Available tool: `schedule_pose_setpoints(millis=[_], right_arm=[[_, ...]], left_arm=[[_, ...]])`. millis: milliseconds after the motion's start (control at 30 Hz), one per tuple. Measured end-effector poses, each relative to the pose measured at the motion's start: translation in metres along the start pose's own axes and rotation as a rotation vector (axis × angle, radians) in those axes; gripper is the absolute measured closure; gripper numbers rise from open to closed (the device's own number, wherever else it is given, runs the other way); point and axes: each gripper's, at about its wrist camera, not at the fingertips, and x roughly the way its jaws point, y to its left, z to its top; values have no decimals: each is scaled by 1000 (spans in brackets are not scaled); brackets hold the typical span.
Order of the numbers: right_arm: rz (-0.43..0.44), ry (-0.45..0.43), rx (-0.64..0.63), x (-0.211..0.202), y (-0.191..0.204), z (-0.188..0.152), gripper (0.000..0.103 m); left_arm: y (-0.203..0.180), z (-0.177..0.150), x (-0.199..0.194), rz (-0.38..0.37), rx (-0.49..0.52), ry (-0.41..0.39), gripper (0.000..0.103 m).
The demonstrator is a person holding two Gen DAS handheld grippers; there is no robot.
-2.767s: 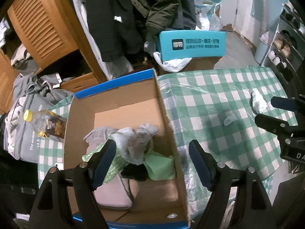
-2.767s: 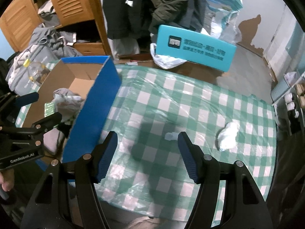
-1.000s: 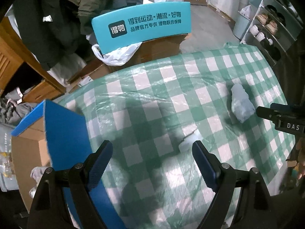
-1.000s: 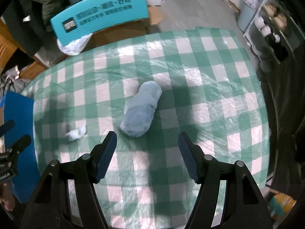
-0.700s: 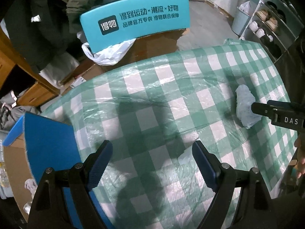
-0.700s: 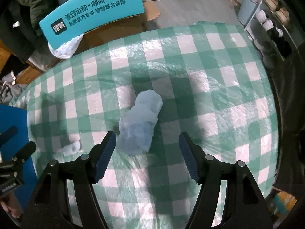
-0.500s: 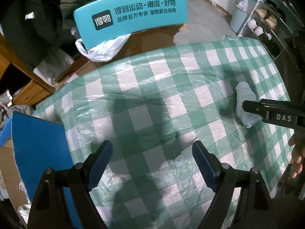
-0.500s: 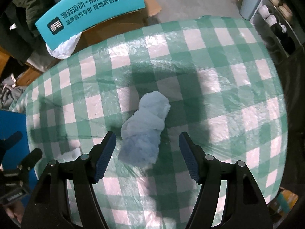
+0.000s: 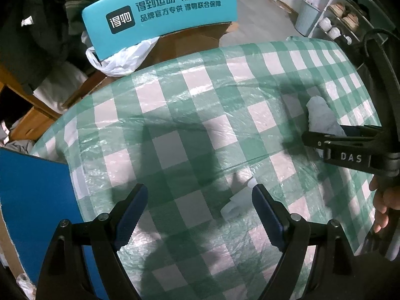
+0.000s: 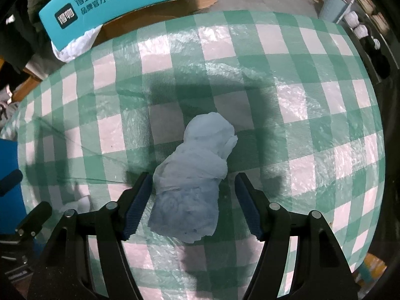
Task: Organize soft objects
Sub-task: 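Close the right tool on the rolled light blue cloth while the left tool approaches the small white item, then close the left tool on the small white item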
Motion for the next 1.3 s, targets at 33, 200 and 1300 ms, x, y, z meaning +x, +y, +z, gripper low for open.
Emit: schedule_pose_setpoints(millis=[33,200,1300], right_arm=[[-2,-1,-9,1,2,-1,35],[-10,-15,-51,1,11,-5,63],[40,-71,-93,-34,18,-43,64]], left_arm=[[-1,0,1,-1,1,1,16],[-4,0,4,-8,8,10,16],[-45,-12,42,26,128,30,30]])
